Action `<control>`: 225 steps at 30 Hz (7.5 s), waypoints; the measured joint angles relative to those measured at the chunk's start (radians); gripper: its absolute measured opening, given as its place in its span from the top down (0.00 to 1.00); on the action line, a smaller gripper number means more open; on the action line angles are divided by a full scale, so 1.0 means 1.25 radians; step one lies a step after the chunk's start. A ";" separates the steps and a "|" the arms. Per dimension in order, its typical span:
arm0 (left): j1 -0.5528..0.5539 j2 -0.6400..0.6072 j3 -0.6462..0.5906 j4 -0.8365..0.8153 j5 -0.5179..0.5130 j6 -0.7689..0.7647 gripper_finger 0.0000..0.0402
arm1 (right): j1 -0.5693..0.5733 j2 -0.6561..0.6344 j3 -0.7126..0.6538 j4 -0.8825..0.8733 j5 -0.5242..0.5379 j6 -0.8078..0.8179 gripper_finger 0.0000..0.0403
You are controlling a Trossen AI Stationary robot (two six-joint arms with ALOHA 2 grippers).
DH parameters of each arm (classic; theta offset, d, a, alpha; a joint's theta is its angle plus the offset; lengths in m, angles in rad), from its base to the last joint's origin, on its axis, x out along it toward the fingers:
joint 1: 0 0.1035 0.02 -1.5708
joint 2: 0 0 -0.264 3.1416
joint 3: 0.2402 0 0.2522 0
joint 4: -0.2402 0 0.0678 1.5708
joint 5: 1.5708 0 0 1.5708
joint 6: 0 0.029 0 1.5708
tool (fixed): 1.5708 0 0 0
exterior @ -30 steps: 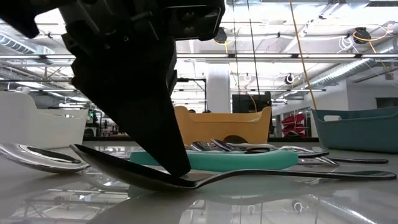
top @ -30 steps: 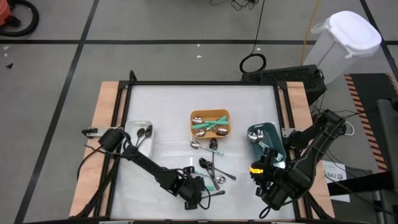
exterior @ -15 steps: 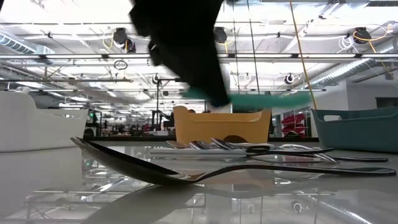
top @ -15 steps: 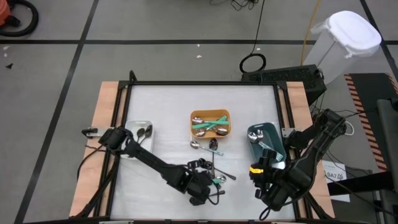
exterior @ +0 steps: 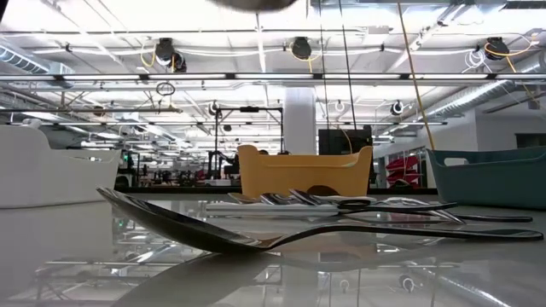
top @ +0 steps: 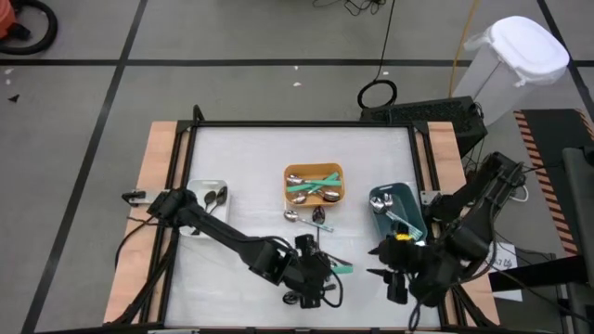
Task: Sort silverware by color (type)
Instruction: Put the green spoon into the orange bin, then put the black spoon into the white bin
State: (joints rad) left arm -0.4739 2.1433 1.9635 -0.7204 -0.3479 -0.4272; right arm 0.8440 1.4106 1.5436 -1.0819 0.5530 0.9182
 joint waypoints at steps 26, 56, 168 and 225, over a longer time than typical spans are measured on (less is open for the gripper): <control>0.039 -0.002 0.219 -0.014 -0.028 0.145 0.89 | -0.005 -0.063 0.000 0.025 0.039 -0.118 0.35; 0.043 -0.002 0.219 -0.007 -0.030 0.134 0.89 | -0.026 -0.042 0.000 0.044 0.011 -0.166 0.81; 0.045 -0.034 0.049 -0.163 0.035 -0.255 0.74 | -0.580 -0.416 -0.271 0.069 -0.380 -0.248 0.40; -0.056 0.142 0.049 -0.057 0.131 -0.199 0.37 | -0.056 -0.296 -0.343 0.102 -0.127 0.177 0.42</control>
State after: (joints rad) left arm -0.5439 2.3214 2.0250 -0.7912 -0.1837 -0.6765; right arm 0.7746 1.0401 1.1154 -0.9546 0.3946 1.1400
